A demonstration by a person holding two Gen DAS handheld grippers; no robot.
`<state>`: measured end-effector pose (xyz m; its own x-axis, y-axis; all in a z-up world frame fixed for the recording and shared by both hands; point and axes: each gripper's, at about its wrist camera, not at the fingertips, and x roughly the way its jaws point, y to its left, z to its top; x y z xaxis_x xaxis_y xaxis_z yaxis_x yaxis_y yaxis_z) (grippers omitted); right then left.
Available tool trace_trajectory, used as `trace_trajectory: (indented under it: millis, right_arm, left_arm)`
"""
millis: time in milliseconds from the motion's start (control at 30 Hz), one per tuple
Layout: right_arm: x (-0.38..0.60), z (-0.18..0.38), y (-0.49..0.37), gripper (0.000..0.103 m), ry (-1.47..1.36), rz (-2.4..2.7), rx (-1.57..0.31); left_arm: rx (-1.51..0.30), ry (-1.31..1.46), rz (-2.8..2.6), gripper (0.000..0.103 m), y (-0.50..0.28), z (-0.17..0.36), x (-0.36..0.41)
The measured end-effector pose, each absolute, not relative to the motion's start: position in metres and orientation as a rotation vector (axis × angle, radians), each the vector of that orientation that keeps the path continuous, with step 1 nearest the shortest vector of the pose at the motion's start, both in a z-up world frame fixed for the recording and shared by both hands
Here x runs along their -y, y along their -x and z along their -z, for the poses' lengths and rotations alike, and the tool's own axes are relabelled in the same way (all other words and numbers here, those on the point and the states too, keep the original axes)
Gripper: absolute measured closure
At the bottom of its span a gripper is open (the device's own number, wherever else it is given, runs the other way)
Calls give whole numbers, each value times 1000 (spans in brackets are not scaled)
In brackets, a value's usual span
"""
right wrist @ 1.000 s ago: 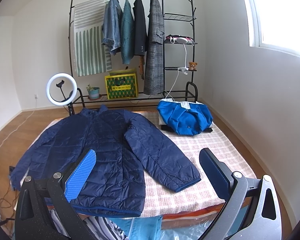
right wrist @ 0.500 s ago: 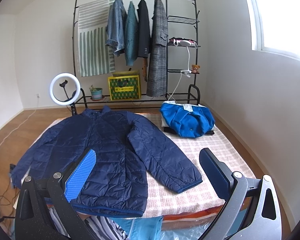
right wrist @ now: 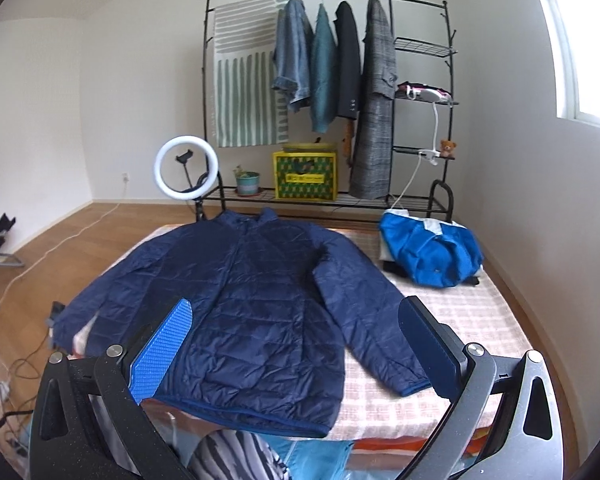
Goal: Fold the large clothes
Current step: 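Grasp the side edge of the navy jacket with the left tool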
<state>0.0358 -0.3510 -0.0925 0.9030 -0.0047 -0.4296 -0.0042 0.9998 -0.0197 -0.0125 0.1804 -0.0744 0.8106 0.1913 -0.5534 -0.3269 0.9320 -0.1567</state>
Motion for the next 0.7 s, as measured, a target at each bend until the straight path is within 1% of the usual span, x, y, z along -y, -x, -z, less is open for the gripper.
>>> trace_trajectory:
  millis: [67, 167, 300, 467, 700]
  right_arm:
    - [336, 95, -42, 0, 42, -15, -445]
    - [315, 95, -54, 1, 41, -34, -456]
    - [290, 97, -73, 1, 39, -53, -479]
    - [258, 99, -90, 1, 62, -45, -490]
    - [225, 99, -101, 1, 110, -15, -509]
  left_arm:
    - [-602, 322, -277, 2, 9, 97, -203]
    - [-692, 462, -240, 2, -10, 145, -242]
    - [-757, 657, -216, 2, -30, 200, -282]
    - [-801, 916, -167, 2, -54, 267, -319]
    - [-819, 1138, -150, 2, -84, 342, -363]
